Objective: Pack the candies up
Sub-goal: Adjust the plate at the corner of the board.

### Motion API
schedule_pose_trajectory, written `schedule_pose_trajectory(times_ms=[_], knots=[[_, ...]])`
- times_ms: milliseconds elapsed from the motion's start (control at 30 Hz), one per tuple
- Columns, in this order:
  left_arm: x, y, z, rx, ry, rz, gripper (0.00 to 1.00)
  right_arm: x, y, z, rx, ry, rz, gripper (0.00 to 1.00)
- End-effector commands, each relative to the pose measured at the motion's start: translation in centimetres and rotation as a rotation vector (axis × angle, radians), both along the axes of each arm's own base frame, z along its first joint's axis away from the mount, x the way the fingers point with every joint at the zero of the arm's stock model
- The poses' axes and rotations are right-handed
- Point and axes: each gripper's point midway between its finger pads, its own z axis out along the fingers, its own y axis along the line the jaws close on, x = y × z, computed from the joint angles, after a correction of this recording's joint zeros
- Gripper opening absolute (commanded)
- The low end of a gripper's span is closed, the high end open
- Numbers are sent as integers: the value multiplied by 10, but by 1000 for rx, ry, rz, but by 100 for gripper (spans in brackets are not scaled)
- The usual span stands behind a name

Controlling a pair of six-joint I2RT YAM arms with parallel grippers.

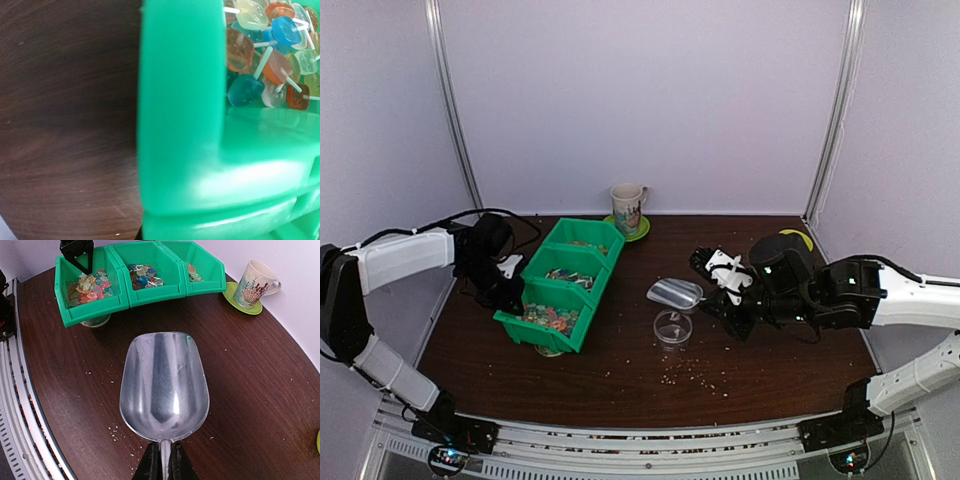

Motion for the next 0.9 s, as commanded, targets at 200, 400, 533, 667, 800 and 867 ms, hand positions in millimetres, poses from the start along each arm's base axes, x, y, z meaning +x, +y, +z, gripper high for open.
schedule_pose_trajectory(times_ms=[200,400,533,667,800,867], knots=[[11,63,17,55,-176,164,0,-6,4,22,84,-31,26,0],[5,86,20,117,-201,235,0,-10,7,22,99,-19,50,0],[6,96,17,152,-190,266,0,-11,7,18,106,-14,53,0],[6,102,5,181,-148,268,0,-11,7,16,112,-14,54,0],[7,111,-1,173,-137,292,0,-13,8,16,120,-9,62,0],[7,115,-4,170,-140,301,0,-13,8,17,120,-12,61,0]])
